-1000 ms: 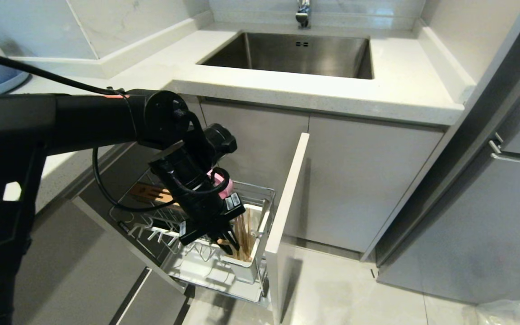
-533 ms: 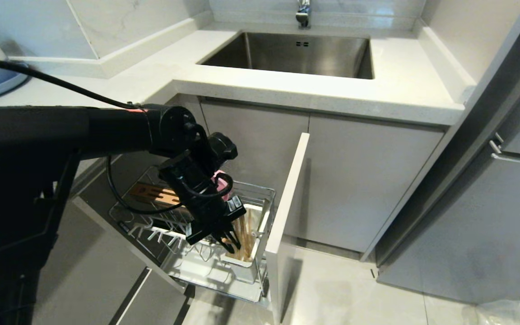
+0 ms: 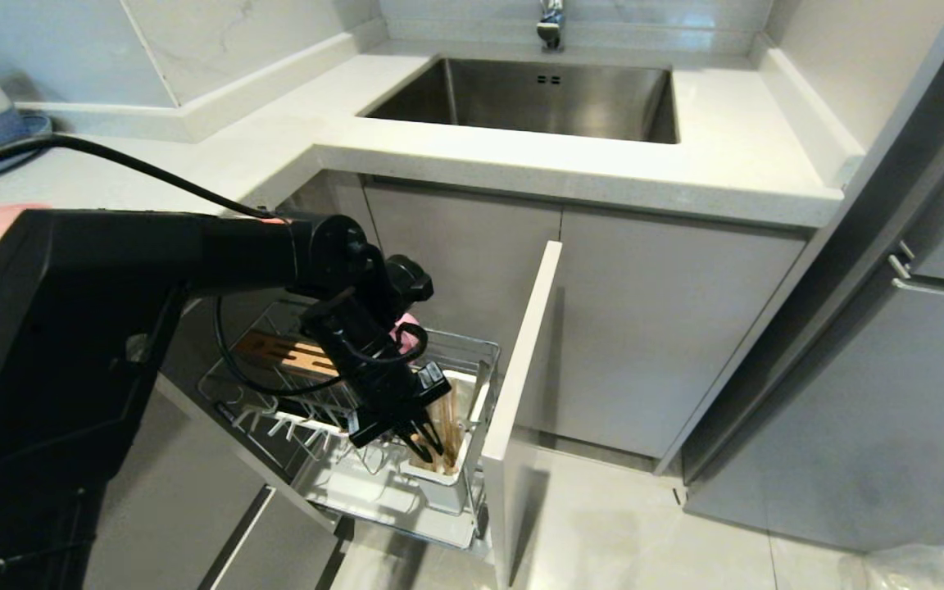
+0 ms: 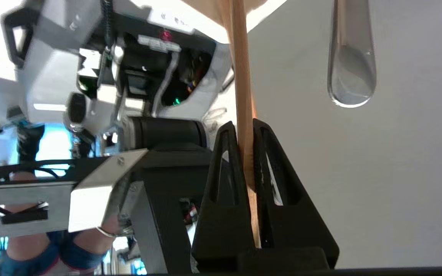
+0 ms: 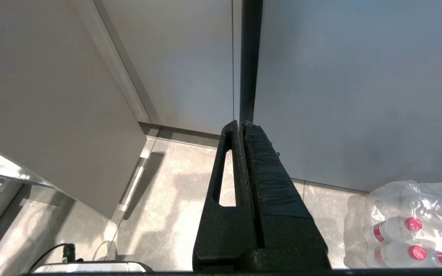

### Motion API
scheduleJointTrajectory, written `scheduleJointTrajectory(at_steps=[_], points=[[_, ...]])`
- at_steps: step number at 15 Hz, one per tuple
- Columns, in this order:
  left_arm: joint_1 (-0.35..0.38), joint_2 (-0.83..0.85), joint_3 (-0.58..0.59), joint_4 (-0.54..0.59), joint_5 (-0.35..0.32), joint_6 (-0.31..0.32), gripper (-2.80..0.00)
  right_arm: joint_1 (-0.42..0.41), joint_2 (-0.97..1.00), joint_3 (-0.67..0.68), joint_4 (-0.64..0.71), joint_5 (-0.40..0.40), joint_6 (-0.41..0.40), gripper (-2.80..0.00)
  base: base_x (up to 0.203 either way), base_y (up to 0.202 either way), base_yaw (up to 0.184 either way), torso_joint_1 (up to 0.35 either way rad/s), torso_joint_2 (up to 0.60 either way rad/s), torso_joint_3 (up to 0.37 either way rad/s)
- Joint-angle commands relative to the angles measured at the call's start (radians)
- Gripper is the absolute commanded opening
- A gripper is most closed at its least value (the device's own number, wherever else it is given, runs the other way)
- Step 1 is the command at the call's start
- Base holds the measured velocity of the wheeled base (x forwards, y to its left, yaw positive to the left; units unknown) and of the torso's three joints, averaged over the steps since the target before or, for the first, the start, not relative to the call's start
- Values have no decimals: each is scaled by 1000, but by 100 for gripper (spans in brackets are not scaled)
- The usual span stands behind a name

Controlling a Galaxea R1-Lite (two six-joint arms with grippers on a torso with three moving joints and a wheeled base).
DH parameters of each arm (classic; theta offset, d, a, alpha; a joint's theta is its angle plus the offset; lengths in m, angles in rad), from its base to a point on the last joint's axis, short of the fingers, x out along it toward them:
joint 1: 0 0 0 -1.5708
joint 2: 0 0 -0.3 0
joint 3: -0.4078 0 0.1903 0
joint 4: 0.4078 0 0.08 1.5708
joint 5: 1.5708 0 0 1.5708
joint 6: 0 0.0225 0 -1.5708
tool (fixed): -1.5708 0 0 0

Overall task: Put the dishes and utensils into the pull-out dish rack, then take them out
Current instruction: Pick up the chopsticks and place it in the cupboard

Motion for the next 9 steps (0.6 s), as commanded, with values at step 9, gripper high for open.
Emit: scheduleJointTrajectory(at_steps=[9], points=[[25,60,0,-34,-13,-5,-280,0,0,2,0,0,0,-280,0,0,0,0,0,0]])
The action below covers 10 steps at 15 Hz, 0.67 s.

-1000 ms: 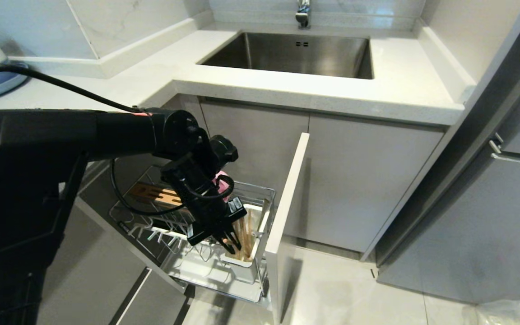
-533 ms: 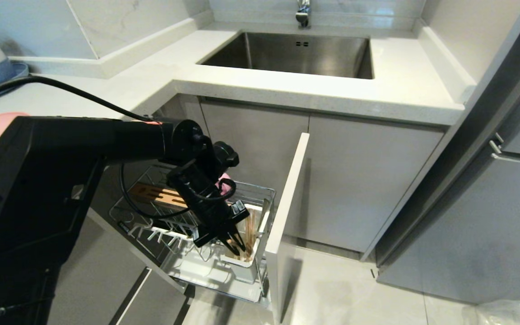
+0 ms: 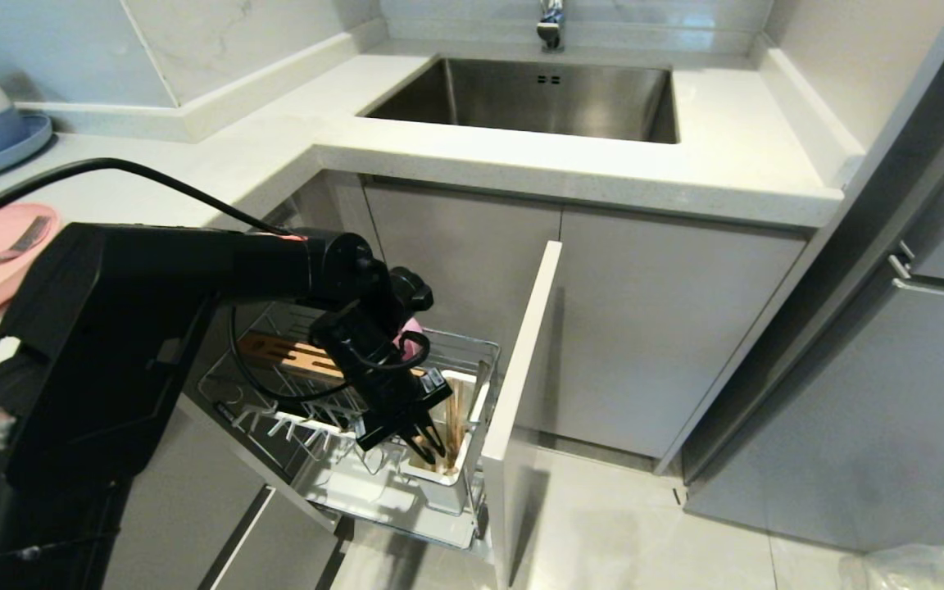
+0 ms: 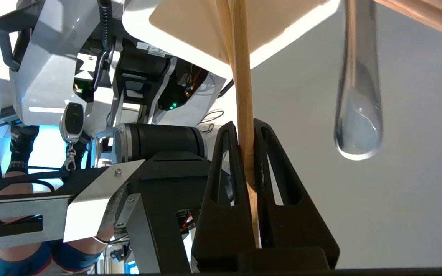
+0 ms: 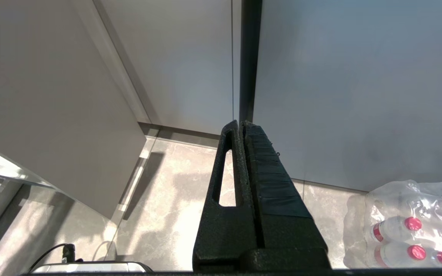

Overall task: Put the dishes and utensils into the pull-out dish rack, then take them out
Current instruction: Pick up the chopsticks and place it in the cupboard

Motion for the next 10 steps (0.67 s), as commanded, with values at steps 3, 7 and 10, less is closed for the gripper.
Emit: scheduleJointTrajectory(at_steps=[3,7,10], points=[[2,24,0,-3,-2,-5,-280,0,0,2,0,0,1,-280,0,0,0,0,0,0],[3,34,0,-10,-1,-3,-280,0,0,2,0,0,1,-280,0,0,0,0,0,0],[3,32,0,-9,1,-3,-280,0,0,2,0,0,1,-280,0,0,0,0,0,0]])
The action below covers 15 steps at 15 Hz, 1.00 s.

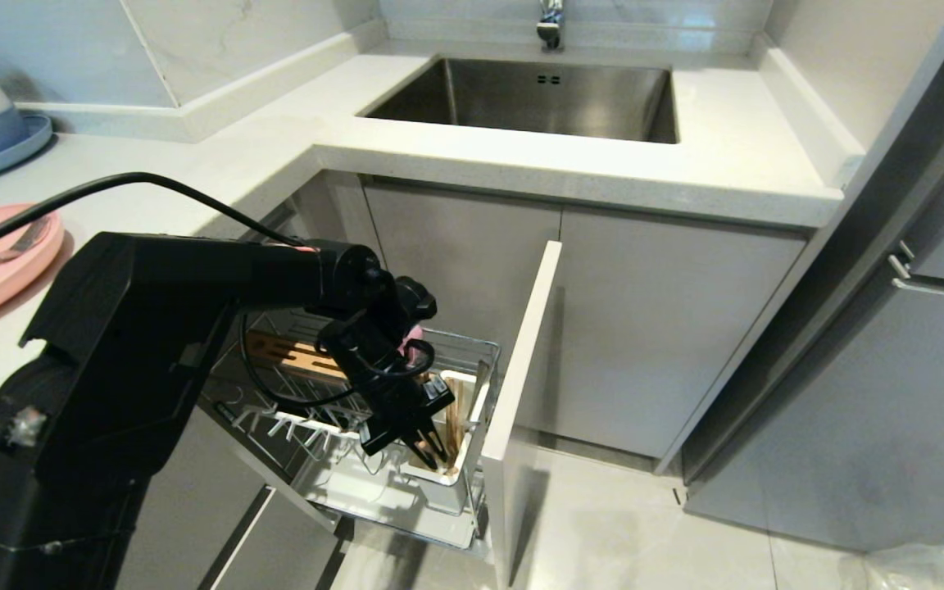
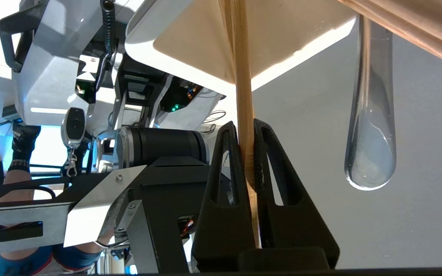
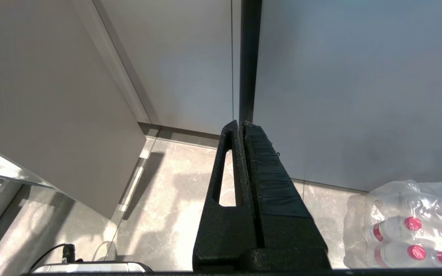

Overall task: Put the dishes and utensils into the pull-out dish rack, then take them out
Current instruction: Pick up the chopsticks and place it in the cupboard

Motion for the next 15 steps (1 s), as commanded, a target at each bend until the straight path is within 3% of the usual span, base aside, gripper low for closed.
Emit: scheduleJointTrajectory(at_steps=[1,2,3,7,13,14,15], points=[[0,-1,0,6,-2,-4,-280,0,0,2,0,0,0,-280,0,0,0,0,0,0],[0,-2,0,6,-2,-5,-5,0,0,2,0,0,0,-280,0,0,0,0,0,0],[0,-5,0,6,-2,-6,0,0,0,2,0,0,0,-280,0,0,0,0,0,0],[0,-20,0,10,0,-8,0,0,0,2,0,0,0,-280,0,0,0,0,0,0],[0,-172,5,17,23,-11,0,0,0,2,0,0,0,-280,0,0,0,0,0,0],[0,-203,6,17,43,-11,-280,0,0,2,0,0,0,-280,0,0,0,0,0,0],[0,-231,8,17,66,-11,-280,0,0,2,0,0,0,-280,0,0,0,0,0,0]])
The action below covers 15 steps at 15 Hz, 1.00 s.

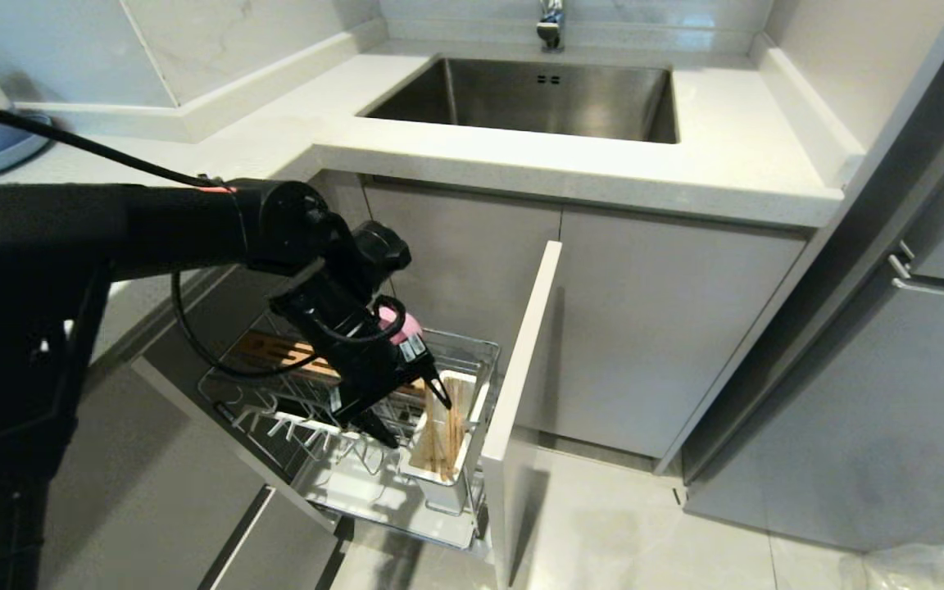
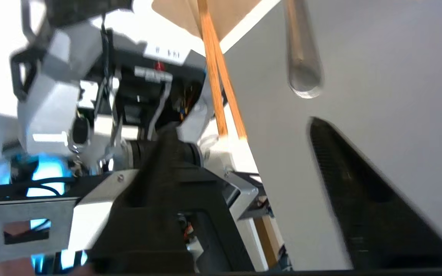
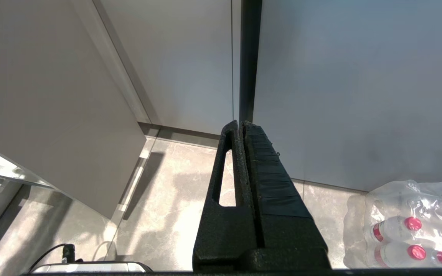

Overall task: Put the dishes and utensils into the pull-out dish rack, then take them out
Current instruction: Pick up the chopsticks and place it in the cupboard

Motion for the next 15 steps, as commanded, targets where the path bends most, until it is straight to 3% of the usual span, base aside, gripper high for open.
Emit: scheduleJointTrajectory(at_steps=[1,9,11,13,15], points=[[-1,-77,4,5,18,-6,-280,0,0,2,0,0,1,-280,0,0,0,0,0,0],[-5,-345,11,1,91,-4,-280,0,0,2,0,0,1,-280,0,0,0,0,0,0],[-4,-446,6,-5,177,9,-280,0,0,2,0,0,1,-280,0,0,0,0,0,0],[2,-541,3,-25,315,53,-280,0,0,2,0,0,1,-280,0,0,0,0,0,0],[49,-619,4,-80,420,110,-280,0,0,2,0,0,1,-280,0,0,0,0,0,0]])
